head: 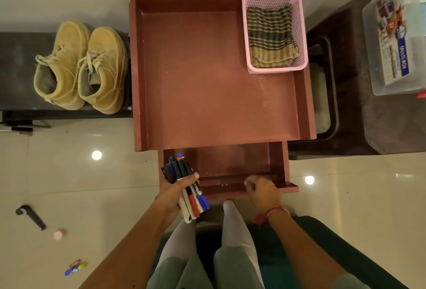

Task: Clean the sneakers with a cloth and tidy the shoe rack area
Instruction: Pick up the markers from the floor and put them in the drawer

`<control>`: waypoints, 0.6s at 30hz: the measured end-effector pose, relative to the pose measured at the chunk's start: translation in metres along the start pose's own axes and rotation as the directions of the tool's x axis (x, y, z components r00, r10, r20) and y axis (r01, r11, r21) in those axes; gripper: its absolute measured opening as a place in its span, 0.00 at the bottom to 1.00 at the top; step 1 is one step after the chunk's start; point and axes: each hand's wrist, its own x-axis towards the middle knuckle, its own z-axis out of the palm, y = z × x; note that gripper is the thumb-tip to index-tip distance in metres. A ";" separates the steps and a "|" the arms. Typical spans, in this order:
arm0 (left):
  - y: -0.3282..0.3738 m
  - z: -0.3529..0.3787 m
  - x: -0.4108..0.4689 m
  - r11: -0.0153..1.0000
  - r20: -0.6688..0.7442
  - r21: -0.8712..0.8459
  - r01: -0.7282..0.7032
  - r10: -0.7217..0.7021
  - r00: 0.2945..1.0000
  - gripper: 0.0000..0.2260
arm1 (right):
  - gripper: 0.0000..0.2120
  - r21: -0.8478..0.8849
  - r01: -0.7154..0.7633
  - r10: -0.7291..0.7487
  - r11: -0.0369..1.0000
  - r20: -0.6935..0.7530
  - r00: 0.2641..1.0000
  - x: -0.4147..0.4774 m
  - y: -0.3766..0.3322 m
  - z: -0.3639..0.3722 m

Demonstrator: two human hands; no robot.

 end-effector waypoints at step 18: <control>-0.016 0.025 0.018 0.996 -0.007 0.062 0.071 -0.070 0.998 0.11 | 0.08 0.521 -0.223 -0.029 0.824 0.431 0.902 -0.035 -0.004 -0.052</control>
